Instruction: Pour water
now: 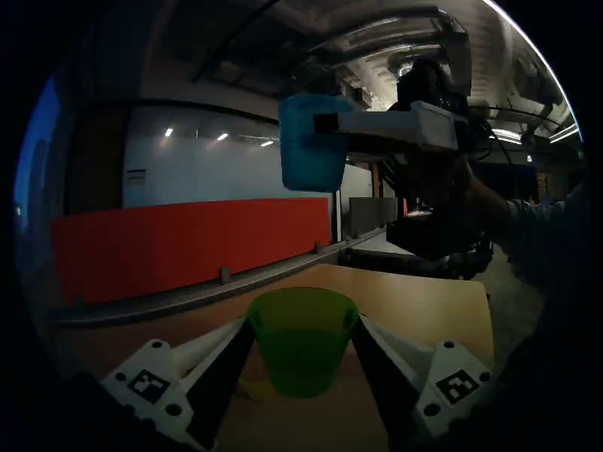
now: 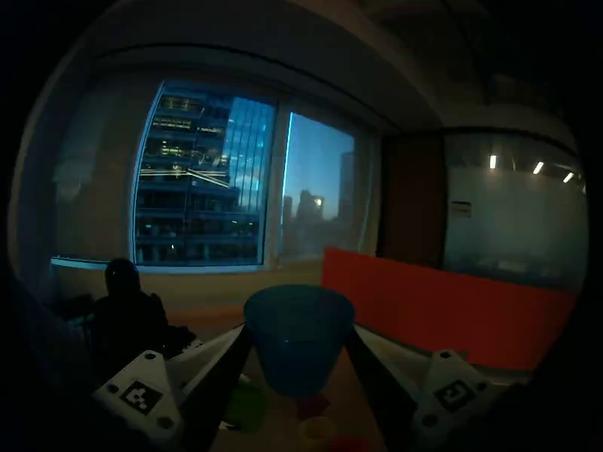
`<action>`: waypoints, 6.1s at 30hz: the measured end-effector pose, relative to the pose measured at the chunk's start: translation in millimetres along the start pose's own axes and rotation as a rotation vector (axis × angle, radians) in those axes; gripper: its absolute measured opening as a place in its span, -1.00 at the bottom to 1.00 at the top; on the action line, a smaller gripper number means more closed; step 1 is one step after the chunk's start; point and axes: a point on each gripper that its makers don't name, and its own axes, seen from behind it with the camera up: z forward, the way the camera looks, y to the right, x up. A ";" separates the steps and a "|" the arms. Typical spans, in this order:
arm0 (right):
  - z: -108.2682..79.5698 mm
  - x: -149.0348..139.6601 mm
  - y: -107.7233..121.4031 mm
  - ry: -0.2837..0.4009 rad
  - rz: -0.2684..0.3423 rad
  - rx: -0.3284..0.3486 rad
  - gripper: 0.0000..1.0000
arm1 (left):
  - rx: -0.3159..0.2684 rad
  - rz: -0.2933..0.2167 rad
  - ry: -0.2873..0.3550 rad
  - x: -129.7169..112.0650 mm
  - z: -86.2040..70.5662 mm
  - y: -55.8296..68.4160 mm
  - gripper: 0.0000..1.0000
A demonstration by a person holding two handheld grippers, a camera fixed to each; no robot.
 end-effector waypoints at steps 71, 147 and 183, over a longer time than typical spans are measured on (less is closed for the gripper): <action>-63.6 -207.6 43.1 -0.368 0.034 0.034 0.81 | -0.014 0.015 -0.356 -101.8 2.3 -39.4 0.73; -44.0 -358.1 27.1 -0.669 0.000 0.124 0.89 | -0.115 0.015 -0.629 -212.9 22.5 -39.1 0.77; -34.8 -375.9 11.2 -0.661 0.033 0.119 0.93 | -0.079 -0.011 -0.658 -220.3 -9.2 -41.5 0.89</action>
